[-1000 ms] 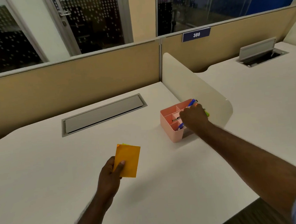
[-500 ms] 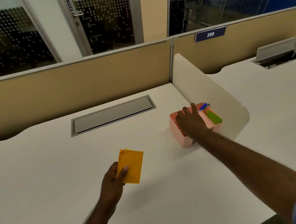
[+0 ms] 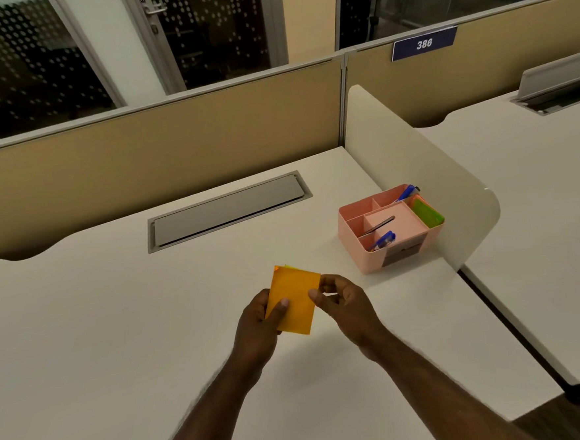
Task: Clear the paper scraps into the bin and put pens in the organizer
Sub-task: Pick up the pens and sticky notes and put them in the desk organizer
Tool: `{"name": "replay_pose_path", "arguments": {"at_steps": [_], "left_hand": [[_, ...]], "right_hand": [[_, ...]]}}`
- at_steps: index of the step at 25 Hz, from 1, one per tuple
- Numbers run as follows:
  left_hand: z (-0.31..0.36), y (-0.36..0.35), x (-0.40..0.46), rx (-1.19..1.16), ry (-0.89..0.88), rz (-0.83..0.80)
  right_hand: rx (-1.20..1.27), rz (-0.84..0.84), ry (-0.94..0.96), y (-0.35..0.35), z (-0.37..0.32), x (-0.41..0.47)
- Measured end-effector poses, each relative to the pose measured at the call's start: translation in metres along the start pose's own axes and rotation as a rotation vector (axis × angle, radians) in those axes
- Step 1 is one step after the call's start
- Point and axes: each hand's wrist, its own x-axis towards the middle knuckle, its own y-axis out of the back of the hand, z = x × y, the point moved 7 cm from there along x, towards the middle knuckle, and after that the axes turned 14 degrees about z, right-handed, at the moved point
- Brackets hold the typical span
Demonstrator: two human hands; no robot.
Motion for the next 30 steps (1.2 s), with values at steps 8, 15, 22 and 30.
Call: {"name": "replay_pose_path", "arguments": {"at_steps": [8, 15, 22, 30], "left_hand": [[0.003, -0.014, -0.005, 0.440, -0.435, -0.100], [-0.035, 0.024, 0.013, 0.445, -0.334, 0.106], [-0.061, 0.057, 0.029, 0.581, -0.259, 0.195], [-0.103, 0.084, 0.026, 0.721, -0.137, 0.165]], "right_hand": [[-0.335, -0.223, 0.273, 0.014, -0.020, 0.003], [-0.267, 0.735, 0.529, 0.163, -0.066, 0.021], [-0.539, 0.965, 0.471, 0.218, -0.062, 0.081], [-0.865, 0.742, 0.242, 0.192, -0.029, 0.128]]}}
